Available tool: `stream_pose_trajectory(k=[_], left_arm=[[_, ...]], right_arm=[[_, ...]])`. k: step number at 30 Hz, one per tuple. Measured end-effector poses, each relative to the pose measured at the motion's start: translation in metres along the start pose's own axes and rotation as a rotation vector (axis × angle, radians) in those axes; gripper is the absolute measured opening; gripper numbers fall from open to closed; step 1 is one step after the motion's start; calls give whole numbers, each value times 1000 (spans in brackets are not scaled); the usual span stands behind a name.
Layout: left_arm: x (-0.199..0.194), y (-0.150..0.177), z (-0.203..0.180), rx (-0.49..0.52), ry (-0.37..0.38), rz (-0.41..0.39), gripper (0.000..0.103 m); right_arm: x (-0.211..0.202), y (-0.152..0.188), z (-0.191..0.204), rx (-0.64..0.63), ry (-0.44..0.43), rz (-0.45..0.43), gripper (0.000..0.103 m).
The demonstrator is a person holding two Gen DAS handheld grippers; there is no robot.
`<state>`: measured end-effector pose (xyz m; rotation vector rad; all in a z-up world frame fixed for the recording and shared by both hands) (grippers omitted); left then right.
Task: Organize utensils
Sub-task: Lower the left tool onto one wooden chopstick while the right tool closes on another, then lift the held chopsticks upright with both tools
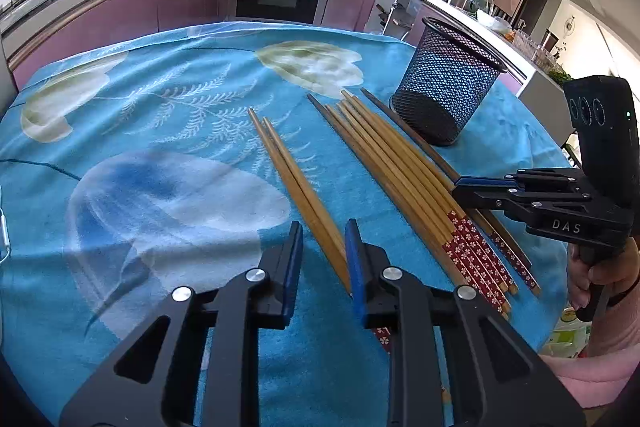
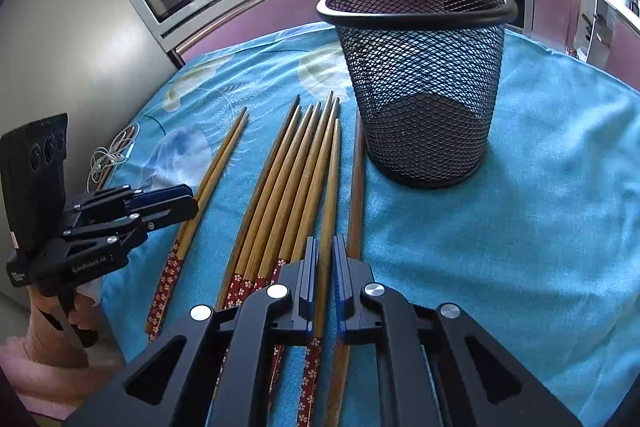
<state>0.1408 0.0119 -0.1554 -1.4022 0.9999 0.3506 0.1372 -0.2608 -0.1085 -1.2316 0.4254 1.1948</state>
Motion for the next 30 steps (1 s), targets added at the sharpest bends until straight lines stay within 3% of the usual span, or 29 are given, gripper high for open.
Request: stream_pose_trajectory(k=[11,20,30], left_arm=[[-1,3,11,-31,44,9,18],[-1,-1,18,26,-58,35,18],[9,-9,26,93,-110,74,25]], right_arm=[[6,-5,7,-74,57,-17,12],[-6,-4,4,-41,4,-30,6],[4,-4,9,-105,74,-9,12]])
Point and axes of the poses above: each gripper's, at about its wrist camera, not at the fingertips, and x roughly the way its jaws point, z to its left, y to its underside, the point moved 7 cm from there along x, roughly the way its jaws point, and after that the axes turned 8 degrees about x, right-handed, at the moved point
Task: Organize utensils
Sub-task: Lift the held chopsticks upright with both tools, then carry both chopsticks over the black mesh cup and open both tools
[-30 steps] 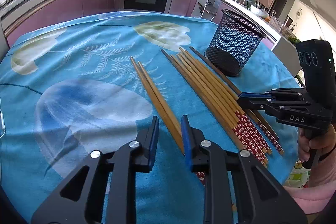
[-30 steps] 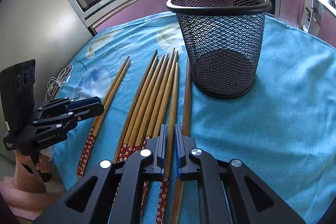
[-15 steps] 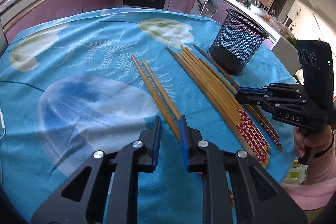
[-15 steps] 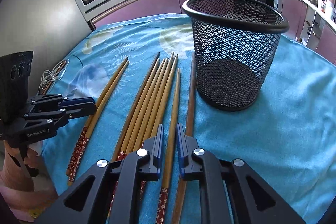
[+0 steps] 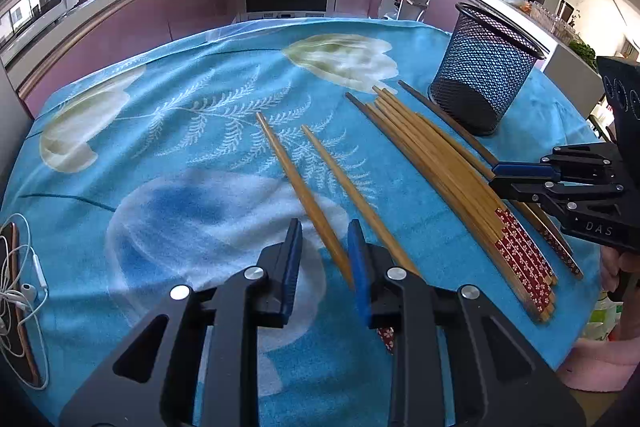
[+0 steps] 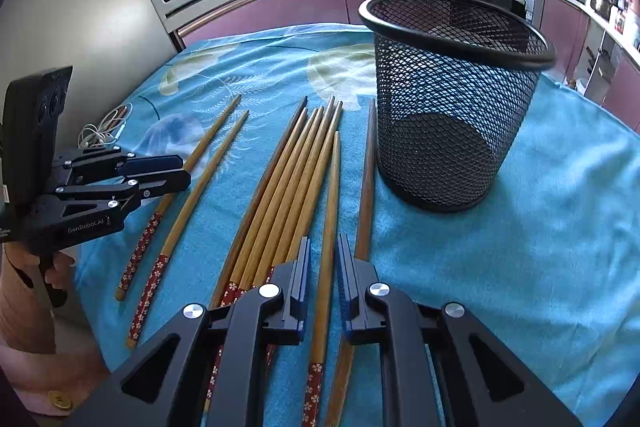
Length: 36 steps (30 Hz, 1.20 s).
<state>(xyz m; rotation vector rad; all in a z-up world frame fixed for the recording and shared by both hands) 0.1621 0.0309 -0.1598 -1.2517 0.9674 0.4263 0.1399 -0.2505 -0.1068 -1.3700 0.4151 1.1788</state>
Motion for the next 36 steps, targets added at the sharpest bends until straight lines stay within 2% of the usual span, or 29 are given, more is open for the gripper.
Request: stream_pose_trajectory(k=[4,5,11,15,26,32,36], left_arm=[[7,-7,1,14,-16,12,22],[8,-9,1,9,-25,14,19],[7,-9,1,-41,-50,-8,8],[-6,-10,2,-71,-38,-45,7],[-79,-43,-30,-47,124,-242,7],[-120,-68,-47,-26,202,-354,7],[-139,-89,-54,-21,222,-423,7]], right_arm=[[2,-2,3,-13,16,-13,10],[2,-2,2,-7,15,-17,9],[-13,-2,-1,32,-44,-54,6],[-36,-5,1,34,-96,-104,6],[-100,-28,-2,71,-211,-270,6],[-129,-43,-6,65,-225,-362,6],[-143,-56,-11,60,-230,-402,6]])
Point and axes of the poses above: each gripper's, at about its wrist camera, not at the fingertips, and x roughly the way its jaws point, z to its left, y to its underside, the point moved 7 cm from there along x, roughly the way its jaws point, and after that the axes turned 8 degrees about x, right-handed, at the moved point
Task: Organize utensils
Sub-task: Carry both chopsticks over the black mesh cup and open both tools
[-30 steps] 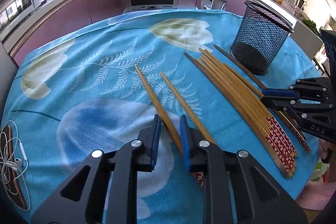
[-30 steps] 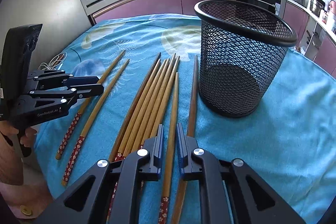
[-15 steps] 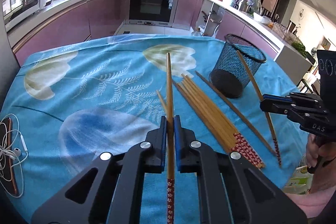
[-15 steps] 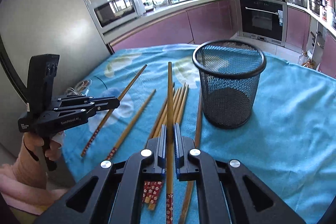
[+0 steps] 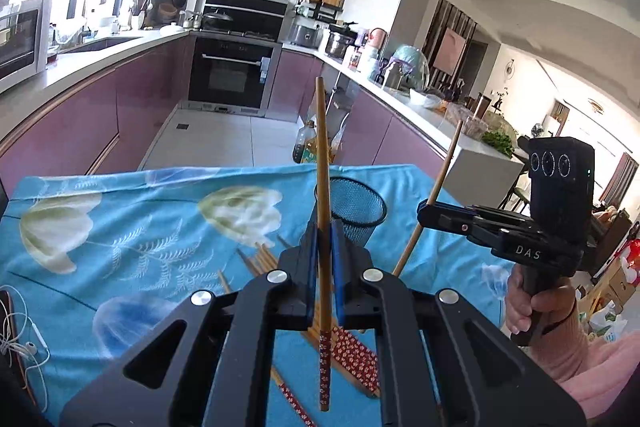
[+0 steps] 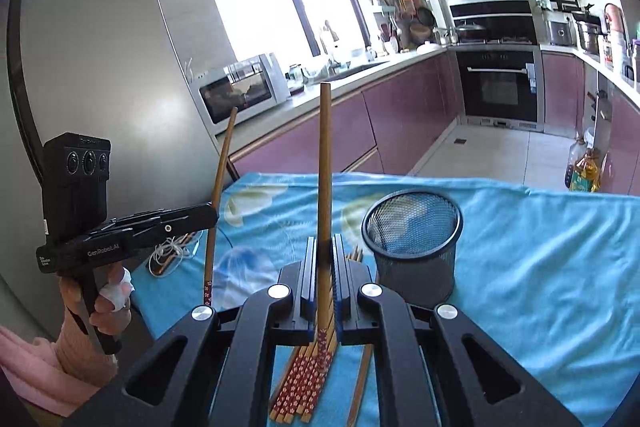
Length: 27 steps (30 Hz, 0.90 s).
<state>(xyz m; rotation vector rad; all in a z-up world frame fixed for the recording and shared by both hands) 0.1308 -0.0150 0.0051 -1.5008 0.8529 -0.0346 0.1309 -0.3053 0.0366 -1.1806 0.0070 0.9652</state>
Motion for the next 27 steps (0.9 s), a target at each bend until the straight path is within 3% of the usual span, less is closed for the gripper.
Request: stream_pose_trajectory(k=[8,18,23,27], left_arm=[[14,-56,-20,7,38,-108,7],[48,-115,-43,39,0,-220,7],[76,-130,-48,33,-36,-248,8],[111,-126,-44,6,-50,-225,8]], right_arm=[[-15,-46,7,-43,7,-90,6],[-17,-93,-7,-72,69,-168,6],[-1,-102,-23,-67,100,-153,6],[17,-95,-35,-66,118,-102,6]])
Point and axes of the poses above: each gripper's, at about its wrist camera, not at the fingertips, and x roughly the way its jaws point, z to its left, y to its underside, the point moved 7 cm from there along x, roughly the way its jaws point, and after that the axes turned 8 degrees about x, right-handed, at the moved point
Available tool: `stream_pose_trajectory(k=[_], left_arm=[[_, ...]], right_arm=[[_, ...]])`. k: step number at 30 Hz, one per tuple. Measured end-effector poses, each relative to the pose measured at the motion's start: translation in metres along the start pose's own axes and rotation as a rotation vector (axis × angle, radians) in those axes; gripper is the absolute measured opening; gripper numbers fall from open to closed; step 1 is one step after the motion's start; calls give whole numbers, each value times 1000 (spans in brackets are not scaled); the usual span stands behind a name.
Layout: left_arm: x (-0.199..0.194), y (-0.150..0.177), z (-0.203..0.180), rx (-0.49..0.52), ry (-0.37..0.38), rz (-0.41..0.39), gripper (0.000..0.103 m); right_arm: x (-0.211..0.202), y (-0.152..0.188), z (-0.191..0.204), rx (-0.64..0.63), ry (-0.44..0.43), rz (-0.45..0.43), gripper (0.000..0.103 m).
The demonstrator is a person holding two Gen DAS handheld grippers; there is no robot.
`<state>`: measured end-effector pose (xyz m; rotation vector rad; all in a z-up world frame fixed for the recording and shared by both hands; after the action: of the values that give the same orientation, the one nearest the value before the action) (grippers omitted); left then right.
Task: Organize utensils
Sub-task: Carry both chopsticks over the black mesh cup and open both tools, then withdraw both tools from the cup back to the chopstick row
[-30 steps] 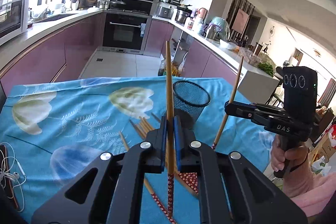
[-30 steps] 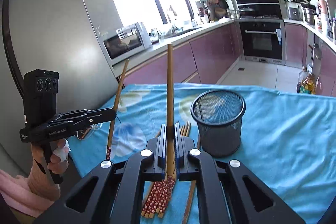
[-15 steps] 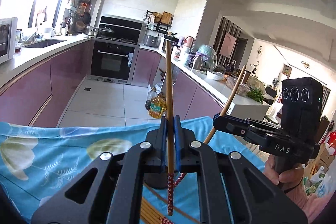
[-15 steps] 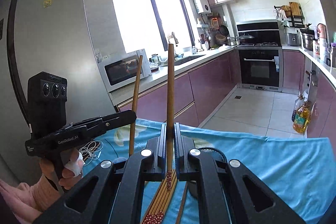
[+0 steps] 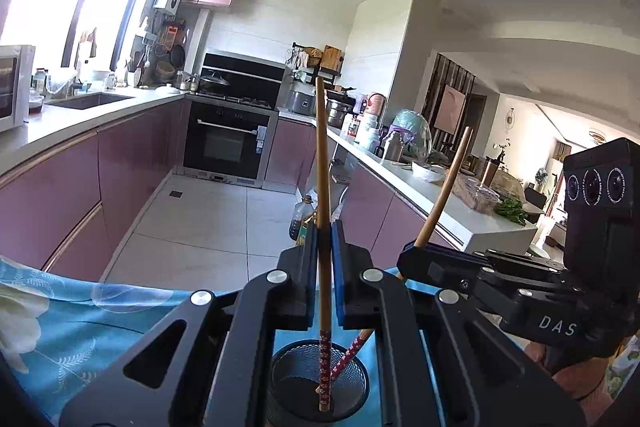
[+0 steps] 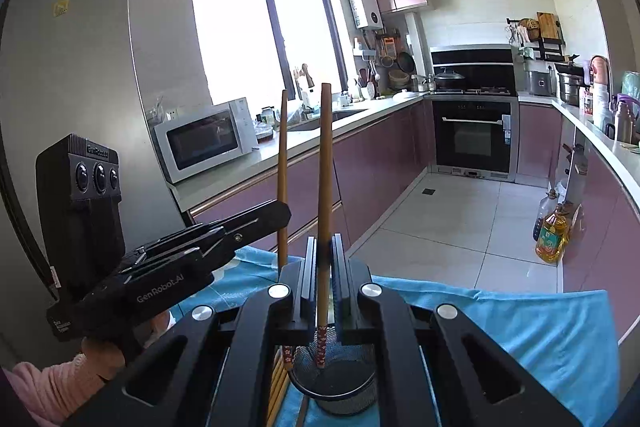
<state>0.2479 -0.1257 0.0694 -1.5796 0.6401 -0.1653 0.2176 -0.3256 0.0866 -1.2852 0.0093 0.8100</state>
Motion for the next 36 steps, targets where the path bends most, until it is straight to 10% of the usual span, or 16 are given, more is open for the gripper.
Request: stream_pose_trajectory(k=[15,36], left_arm=[[73,84,20,27,-11,218,8],[-6,88,42,87,-74,205,40]], right_arm=[[60,50,-23,37,63,265,6],[2,64,-15,51,-1,142,39]])
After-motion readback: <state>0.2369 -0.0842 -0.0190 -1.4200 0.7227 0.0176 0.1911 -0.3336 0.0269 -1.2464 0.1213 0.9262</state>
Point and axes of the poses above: each gripper's, at about its wrist camera, not at the fingertips, and x roughly the way its jaws point, z to its left, y to its underside, the point moved 7 cm from there along x, roughly the way its jaws point, and after that the axes turned 8 degrees about x, right-handed, at the moved point
